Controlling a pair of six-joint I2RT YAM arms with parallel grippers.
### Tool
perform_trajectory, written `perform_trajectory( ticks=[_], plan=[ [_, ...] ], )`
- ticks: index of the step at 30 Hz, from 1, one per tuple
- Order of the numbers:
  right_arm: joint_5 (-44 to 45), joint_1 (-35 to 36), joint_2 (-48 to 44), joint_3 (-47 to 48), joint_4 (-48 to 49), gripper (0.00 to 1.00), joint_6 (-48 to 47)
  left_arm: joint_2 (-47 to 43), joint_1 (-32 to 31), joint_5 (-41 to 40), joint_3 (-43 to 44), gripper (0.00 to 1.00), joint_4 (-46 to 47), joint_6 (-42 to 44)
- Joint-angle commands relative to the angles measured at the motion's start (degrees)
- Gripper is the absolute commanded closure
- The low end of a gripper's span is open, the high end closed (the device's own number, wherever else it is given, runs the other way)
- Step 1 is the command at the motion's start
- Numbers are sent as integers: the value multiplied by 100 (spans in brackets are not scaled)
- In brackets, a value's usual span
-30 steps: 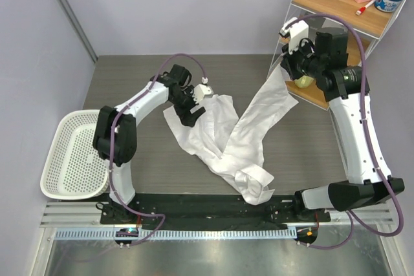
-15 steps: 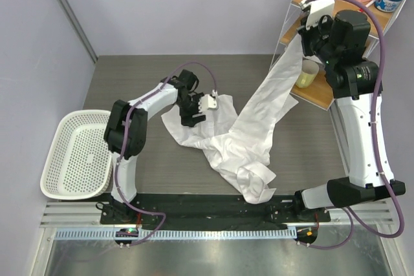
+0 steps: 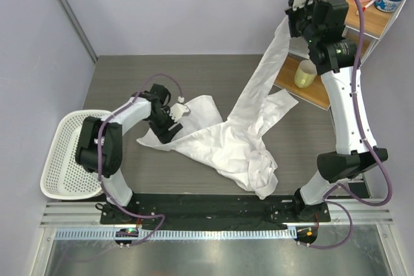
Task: Fold and stack the long sleeve shirts
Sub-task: Flatten the shirt out
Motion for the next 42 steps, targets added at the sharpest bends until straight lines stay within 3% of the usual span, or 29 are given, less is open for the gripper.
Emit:
perform_trajectory(
  ticks=[1, 7, 9, 11, 13, 14, 18, 20, 21, 22, 23, 25, 27, 28, 30, 31, 35, 42],
  plan=[
    [-138, 651, -223, 3, -110, 99, 15, -913, 736, 524, 194, 30, -203, -923],
    [-408, 1477, -1084, -1630, -470, 99, 120, -1221, 1195, 1332, 730, 27, -898, -711],
    [-594, 1601, -1548, -2351, -619, 99, 199, -1283, 1266, 2302, 1063, 25, -1082, -799],
    [-1313, 1690, -1840, -2740, -786, 99, 269, -1449, 1222, 3122, 1196, 21, -1066, -1061],
    [-1911, 1716, -2209, -3294, -865, 99, 445, -1643, 1091, 3816, 1118, 13, -637, -1431],
    [-2601, 1794, -2289, -3461, -944, 99, 471, -1939, 951, 3899, 996, 9, 10, -1641],
    [-3670, 2173, -2518, -4269, -980, 99, 664, -2460, -154, 3540, 398, 4, 1490, -2354],
    [-3986, 2330, -2492, -4385, -1146, 86, 587, -2426, -342, 3495, 362, 5, 1694, -2416],
    [-4240, 2471, -2466, -4403, -1243, 74, 464, -2269, -377, 3521, 397, 6, 1703, -2486],
    [-4304, 2524, -2448, -4342, -1400, 45, 115, -2198, -360, 3513, 423, 7, 1643, -2565],
    [-4296, 2525, -2378, -4237, -1733, 34, -72, -2119, -343, 3434, 502, 8, 1512, -2462],
    [-3280, 2455, -2281, -3903, -1859, 23, -21, -2039, -159, 3346, 503, 9, 1257, -2242],
    [-3188, 2044, -2053, -3754, -2210, 22, -398, -2092, 26, 3302, 354, 10, 1212, -2223],
    [-3327, 1354, -1957, -3796, -2263, 22, -512, -2092, 227, 3284, 336, 9, 933, -1988],
    [-3312, 822, -1553, -3998, -2220, 22, -679, -1961, 404, 3284, 466, 9, 502, -1628],
    [-3050, 576, -1343, -4051, -2202, 24, -741, -1873, 474, 3267, 563, 10, -223, -1339],
    [-2451, 319, -472, -4227, -1572, 28, -645, -1328, 562, 2697, 1108, 18, -2064, 496],
    [-2090, 187, 873, -3571, -910, 34, -688, -1433, 800, 2089, 766, 17, -2602, 1221]
  ],
)
